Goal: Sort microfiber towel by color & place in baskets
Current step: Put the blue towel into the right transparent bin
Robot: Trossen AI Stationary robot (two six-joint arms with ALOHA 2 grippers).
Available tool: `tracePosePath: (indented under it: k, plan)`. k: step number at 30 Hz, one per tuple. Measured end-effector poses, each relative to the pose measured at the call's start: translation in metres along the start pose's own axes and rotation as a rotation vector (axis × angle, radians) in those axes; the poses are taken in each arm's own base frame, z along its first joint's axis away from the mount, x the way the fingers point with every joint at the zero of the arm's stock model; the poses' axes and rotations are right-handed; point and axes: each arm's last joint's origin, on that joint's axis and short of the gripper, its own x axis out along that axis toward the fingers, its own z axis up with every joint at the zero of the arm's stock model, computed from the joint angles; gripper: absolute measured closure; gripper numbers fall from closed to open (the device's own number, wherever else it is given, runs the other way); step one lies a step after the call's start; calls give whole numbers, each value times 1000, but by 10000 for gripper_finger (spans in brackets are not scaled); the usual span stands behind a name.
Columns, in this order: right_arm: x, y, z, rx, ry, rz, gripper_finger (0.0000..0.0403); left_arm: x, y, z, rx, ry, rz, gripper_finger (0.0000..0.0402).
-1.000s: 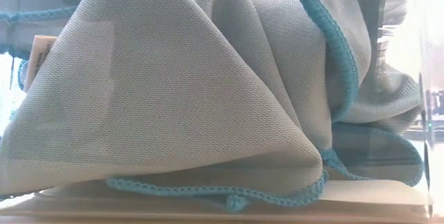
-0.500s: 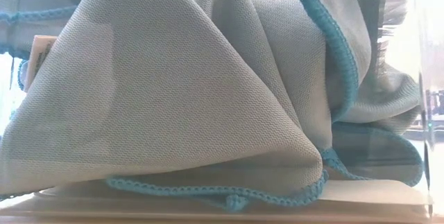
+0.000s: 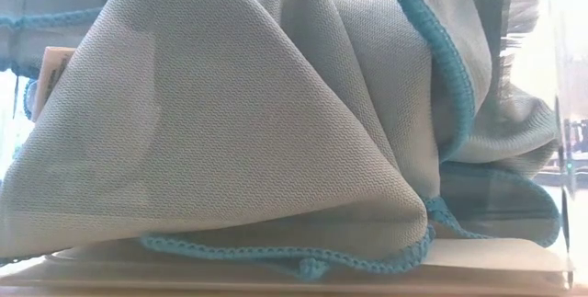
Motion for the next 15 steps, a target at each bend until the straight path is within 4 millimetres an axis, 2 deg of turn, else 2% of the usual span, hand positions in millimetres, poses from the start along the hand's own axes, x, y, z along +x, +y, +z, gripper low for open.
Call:
tracePosePath:
  k: [2, 7, 12, 15]
  plan:
    - [1, -4, -2, 7, 11, 30, 389, 3, -2, 0, -4, -2, 2, 402]
    - [1, -8, -5, 30, 35, 35, 370, 7, -3, 1, -28, 4, 9, 388]
    - [1, -10, -8, 5, 76, 36, 397, 13, -1, -1, 19, 25, 25, 349]
    - [0, -11, -11, 2, 106, 36, 395, 13, 1, -1, 57, 33, 47, 322]
